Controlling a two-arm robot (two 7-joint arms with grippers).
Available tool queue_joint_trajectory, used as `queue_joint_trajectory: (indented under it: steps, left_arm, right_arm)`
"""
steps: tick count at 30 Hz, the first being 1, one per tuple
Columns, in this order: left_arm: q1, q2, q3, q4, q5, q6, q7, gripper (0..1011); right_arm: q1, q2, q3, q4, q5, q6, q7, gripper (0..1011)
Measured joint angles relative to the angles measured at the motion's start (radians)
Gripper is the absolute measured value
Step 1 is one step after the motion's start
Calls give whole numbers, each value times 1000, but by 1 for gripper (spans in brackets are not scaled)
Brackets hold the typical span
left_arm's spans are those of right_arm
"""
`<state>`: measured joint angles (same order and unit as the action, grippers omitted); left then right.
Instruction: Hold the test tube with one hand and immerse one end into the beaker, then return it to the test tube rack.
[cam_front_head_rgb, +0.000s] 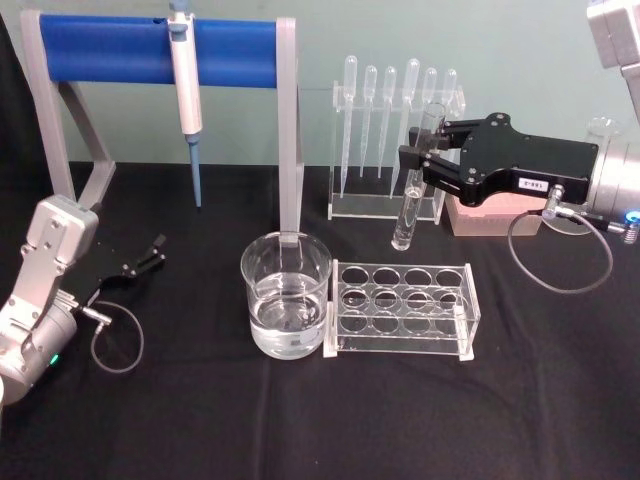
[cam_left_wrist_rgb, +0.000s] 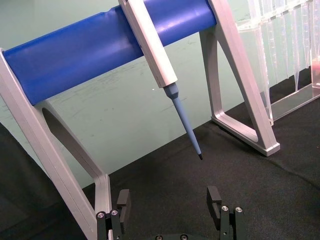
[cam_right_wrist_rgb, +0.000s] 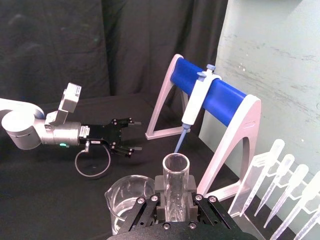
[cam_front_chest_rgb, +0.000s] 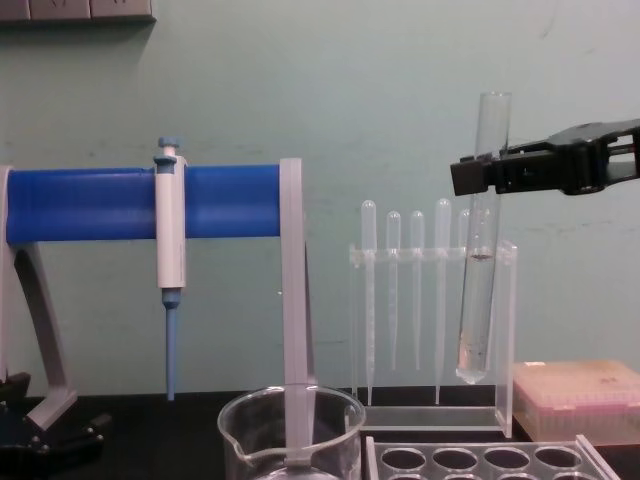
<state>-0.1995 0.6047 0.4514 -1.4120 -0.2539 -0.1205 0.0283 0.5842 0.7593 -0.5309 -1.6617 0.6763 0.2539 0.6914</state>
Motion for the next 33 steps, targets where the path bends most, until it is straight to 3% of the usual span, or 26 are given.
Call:
queue_joint_trajectory:
  steps: [33]
  left_arm:
    - [0, 0, 0, 0, 0, 0, 0, 1000]
  right_arm:
    - [0, 0, 0, 0, 0, 0, 0, 234]
